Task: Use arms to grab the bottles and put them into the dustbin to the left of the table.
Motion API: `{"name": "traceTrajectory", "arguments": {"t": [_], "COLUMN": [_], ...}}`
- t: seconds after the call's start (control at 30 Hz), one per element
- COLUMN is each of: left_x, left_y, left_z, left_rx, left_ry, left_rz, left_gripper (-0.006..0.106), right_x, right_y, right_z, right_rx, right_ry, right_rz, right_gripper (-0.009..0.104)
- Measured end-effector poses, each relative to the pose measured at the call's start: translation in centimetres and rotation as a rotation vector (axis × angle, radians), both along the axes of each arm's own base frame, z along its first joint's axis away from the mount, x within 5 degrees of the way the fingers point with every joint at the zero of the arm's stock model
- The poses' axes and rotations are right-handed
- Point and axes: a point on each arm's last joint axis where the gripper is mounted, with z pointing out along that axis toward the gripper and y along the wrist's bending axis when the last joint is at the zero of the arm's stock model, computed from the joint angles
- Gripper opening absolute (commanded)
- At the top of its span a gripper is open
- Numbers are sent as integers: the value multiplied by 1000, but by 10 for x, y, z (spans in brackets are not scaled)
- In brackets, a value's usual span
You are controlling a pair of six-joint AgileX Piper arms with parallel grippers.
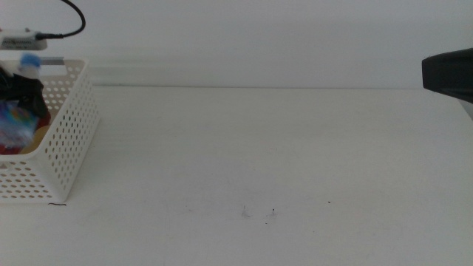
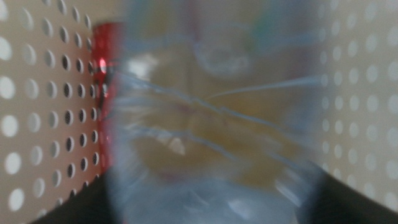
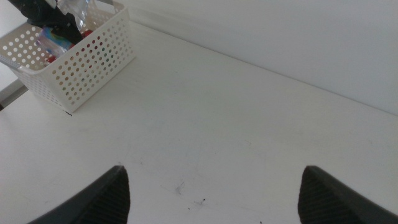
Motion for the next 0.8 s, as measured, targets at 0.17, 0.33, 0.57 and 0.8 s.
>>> {"name": "traceTrajectory", "arguments": {"t": [0.17,0.33,0.57,0.8], "left_x": [-7,-24,-88,-191], "left_y": [-2,-23,-89,-141], "left_z": [24,62,107,129], "left_rx": [-5,3,-28,-20], "left_ry": [-34,-87,-326,-816], "left_rz": [41,22,-51,-120], "left_gripper": [94,94,94,94], "right_x": [0,0,0,0], "right_y": [0,0,0,0], "right_z": [0,0,0,0], "right_rx": [0,0,0,0], "right_ry": [0,0,0,0], "right_rz": [0,0,0,0], "right_gripper": [91,91,91,91]}}
